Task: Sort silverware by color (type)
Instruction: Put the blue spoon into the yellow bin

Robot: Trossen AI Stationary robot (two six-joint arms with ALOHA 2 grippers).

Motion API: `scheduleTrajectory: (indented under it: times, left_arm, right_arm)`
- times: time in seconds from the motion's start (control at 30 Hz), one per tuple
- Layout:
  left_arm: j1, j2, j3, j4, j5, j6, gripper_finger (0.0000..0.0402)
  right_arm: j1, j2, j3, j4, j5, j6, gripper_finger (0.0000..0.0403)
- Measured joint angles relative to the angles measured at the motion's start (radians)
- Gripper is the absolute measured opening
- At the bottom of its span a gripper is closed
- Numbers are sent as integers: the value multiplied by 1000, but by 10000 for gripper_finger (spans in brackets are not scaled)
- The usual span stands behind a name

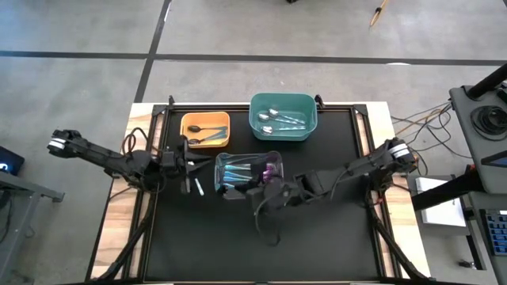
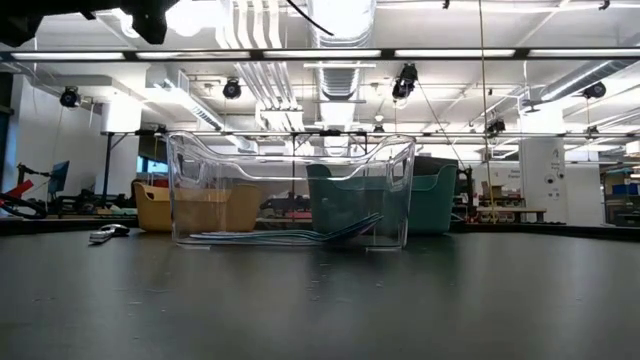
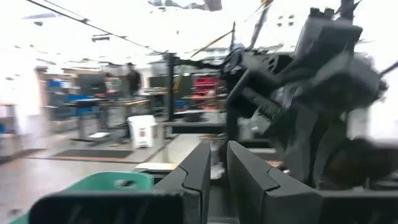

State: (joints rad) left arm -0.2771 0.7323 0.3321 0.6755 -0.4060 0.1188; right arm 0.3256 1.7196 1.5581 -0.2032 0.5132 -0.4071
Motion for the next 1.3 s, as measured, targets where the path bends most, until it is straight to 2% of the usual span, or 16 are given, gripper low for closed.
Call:
scheduleTrajectory:
  times: [0.27, 0.53, 0.73, 0.87, 0.97, 1.17, 1.3]
  left_arm:
    - [2, -18, 0, -11, -107, 84, 37]
    - [45, -62, 0, -30, -111, 114, 37]
    - [119, -85, 0, -44, -110, 116, 37]
    - [182, -83, 0, -43, -109, 129, 37]
    - [229, -79, 0, -43, -105, 134, 37]
    - [329, -58, 0, -6, -77, 98, 37]
    - [402, -20, 19, -4, 23, 63, 37]
  right_arm:
    - [-116, -77, -140, 167, -121, -42, 9]
    - [-213, -149, -282, 366, -217, -67, 9]
    - [-267, -160, -329, 462, -239, -103, 9]
    - [-306, -160, -351, 538, -306, -106, 9]
    - [-337, -160, -363, 567, -302, -103, 9]
    - [-397, -160, -399, 611, -223, -64, 9]
    - [-433, -160, -411, 614, -223, -48, 9]
